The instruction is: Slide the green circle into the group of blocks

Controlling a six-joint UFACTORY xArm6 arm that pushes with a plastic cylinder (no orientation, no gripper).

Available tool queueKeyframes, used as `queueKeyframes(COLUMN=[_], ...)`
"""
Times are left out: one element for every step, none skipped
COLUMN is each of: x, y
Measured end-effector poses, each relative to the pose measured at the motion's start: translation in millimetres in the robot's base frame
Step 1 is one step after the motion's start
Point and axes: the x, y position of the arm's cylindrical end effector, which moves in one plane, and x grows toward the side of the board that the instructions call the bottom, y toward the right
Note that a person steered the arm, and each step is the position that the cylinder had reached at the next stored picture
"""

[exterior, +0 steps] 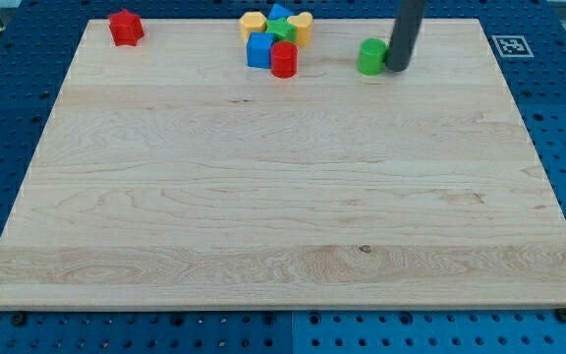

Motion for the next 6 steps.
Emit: queueKeyframes(x=[-0.7,-2.6,16.8,22.5,6.5,-21.4], y=[-35.2,-56.0,-49.2,-27.2,-19.5,-41.7])
